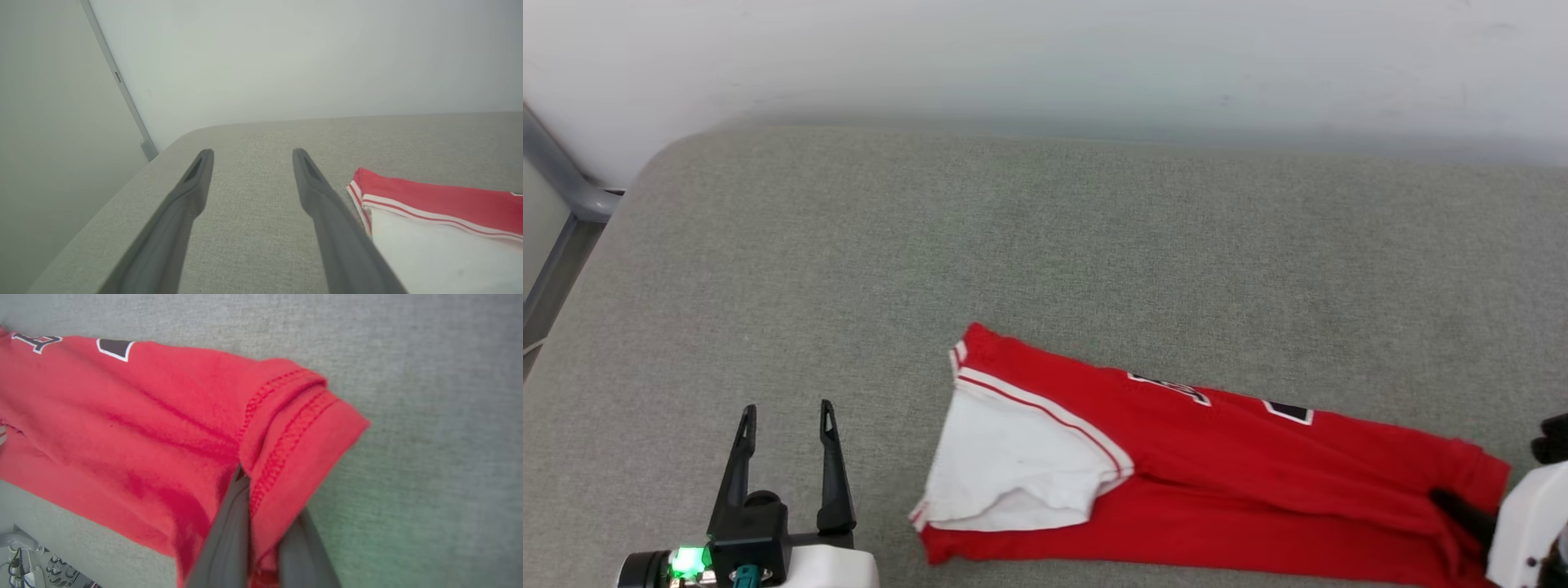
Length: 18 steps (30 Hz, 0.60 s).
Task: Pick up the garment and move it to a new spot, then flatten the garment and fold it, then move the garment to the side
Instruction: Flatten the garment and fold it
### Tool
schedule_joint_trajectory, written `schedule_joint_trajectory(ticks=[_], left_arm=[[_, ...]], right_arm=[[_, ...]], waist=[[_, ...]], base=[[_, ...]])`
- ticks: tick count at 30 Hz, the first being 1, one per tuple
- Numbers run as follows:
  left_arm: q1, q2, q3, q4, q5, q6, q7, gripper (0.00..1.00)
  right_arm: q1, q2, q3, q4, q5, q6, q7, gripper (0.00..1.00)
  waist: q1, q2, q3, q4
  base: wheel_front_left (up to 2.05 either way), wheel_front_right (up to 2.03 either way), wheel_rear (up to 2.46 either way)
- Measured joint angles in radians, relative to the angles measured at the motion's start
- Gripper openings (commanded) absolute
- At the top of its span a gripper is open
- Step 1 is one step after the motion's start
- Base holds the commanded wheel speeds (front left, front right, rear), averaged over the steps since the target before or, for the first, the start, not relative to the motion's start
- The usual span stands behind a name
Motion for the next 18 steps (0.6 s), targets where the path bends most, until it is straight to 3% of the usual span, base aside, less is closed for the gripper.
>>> schedule_joint_trajectory(ticks=[10, 18], left_arm=[[0.024, -0.026, 0.027, 0.026, 0.074, -0.036, 0.000, 1.00], [0.047, -0.038, 0.034, 0.047, 0.089, -0.058, 0.000, 1.00]], right_arm=[[-0.024, -0.100, -0.010, 0.155, -0.029, 0.000, -0.023, 0.00], [-0.016, -0.114, -0.005, 0.063, 0.018, -0.001, -0.012, 0.00]], waist=[[0.0001, 0.0000, -0.027, -0.001], [0.0000, 0.0000, -0.050, -0.017]], base=[[0.00, 0.00, 0.00], [0.00, 0.00, 0.00]])
